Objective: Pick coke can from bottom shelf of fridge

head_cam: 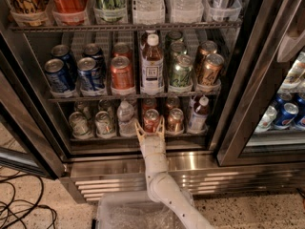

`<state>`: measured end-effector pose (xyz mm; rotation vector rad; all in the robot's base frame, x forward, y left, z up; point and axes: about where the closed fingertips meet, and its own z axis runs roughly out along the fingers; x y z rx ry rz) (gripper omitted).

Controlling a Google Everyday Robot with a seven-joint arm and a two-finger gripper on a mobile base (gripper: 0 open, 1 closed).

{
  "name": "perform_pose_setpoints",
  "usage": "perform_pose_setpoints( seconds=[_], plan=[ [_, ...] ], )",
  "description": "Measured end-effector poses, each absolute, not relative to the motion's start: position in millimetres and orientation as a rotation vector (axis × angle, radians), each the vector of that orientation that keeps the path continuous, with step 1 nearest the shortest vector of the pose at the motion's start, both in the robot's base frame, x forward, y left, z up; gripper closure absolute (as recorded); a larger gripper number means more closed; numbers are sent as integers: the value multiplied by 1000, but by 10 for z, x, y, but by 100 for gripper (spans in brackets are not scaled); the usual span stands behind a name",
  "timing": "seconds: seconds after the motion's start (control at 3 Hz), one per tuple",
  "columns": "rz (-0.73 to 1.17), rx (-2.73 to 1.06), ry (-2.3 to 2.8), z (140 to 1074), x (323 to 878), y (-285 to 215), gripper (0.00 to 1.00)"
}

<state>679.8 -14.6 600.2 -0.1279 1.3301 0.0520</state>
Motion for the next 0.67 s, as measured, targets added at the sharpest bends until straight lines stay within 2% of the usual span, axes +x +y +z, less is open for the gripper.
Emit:
perform_pose_setpoints(
  seconds=[0.33,0.67],
  plan=[
    [45,-130,1319,6020,6883,-163,38],
    [43,-132,1314,6018,6918,-184,57]
  ],
)
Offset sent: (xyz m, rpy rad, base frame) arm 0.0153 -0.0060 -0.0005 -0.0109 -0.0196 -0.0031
